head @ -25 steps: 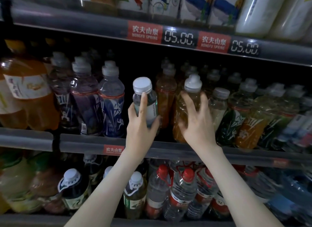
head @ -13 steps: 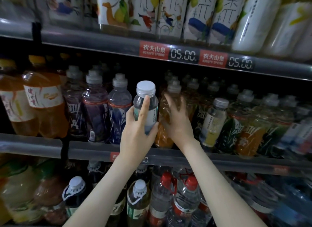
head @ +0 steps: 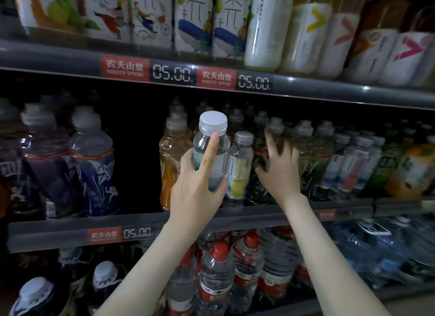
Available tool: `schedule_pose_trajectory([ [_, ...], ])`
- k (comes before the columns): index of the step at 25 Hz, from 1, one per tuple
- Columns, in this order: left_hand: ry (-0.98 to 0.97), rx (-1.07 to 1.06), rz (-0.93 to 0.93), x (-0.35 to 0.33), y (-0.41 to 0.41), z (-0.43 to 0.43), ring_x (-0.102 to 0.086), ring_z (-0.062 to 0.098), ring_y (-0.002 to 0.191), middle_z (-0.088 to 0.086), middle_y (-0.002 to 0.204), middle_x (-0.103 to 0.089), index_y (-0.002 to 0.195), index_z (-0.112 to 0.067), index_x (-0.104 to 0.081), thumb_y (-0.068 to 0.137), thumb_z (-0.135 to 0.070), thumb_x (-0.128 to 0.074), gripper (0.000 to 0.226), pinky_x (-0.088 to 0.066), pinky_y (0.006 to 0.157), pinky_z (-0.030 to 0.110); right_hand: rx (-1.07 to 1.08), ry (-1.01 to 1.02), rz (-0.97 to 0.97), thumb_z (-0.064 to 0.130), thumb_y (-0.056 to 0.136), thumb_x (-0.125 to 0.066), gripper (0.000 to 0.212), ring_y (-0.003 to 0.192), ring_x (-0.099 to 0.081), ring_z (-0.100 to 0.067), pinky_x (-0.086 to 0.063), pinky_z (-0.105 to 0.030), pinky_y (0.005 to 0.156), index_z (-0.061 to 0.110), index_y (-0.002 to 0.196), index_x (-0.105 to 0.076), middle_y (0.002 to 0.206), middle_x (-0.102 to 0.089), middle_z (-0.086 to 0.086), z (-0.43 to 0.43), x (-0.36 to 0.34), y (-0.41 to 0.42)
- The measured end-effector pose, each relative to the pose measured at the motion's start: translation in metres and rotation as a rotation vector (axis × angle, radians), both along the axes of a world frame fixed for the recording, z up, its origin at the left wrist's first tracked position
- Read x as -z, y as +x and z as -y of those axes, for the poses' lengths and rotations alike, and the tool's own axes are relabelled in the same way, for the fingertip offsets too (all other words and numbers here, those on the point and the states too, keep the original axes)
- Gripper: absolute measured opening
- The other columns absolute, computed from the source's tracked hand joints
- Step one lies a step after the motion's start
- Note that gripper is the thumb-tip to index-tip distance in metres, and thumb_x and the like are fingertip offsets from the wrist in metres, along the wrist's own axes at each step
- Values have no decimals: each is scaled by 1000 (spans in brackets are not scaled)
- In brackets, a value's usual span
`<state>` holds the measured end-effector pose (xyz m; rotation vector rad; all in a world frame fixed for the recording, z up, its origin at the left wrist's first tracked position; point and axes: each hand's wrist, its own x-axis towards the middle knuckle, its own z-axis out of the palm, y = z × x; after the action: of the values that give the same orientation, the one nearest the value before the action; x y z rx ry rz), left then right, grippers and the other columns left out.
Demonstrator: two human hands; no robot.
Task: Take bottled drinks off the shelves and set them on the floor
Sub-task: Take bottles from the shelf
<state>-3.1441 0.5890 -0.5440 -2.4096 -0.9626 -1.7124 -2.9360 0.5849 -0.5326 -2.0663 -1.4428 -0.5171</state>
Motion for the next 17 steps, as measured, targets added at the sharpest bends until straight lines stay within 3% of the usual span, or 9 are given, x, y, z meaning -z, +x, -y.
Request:
schedule_pose_trajectory([
  [5,1,-19,21,4,-5,-7,-63,35,85,26,122,-51,146,-46,8,78,-23,-76,111,-52,49,30,-39,70,38,23,94,-57,82,130,-20,-41,-34,-46,102,41,151,-1,141,-20,-25,-7,6,-2],
  [8,-14,-34,55,5,-14,-11,-62,33,83,25,119,-52,147,-46,6,82,-30,-69,100,-44,53,24,-115,118,-20,13,92,-58,72,136,-10,-37,-37,-45,101,33,151,-21,143,-14,-21,-6,12,-3],
  [11,-27,-61,77,10,-22,-9,-62,34,87,24,120,-51,147,-43,-2,80,-33,-65,93,-43,57,24,-174,223,-123,6,91,-59,61,138,-10,-33,-31,-29,100,26,144,-38,145,-15,-20,0,19,-5],
  [14,-49,-60,112,13,-28,-5,-62,35,86,23,120,-51,146,-42,-6,81,-33,-68,90,-43,59,25,-207,479,-188,5,86,-68,59,130,-21,-23,-26,-22,105,28,136,-48,138,-21,-11,10,33,-4],
  [17,-47,-56,104,13,-35,-5,-62,36,87,24,121,-51,146,-41,-6,80,-29,-71,93,-43,60,26,-169,665,-96,0,79,-73,61,122,-28,-25,-21,-9,107,24,130,-50,131,-24,-3,18,44,-11],
])
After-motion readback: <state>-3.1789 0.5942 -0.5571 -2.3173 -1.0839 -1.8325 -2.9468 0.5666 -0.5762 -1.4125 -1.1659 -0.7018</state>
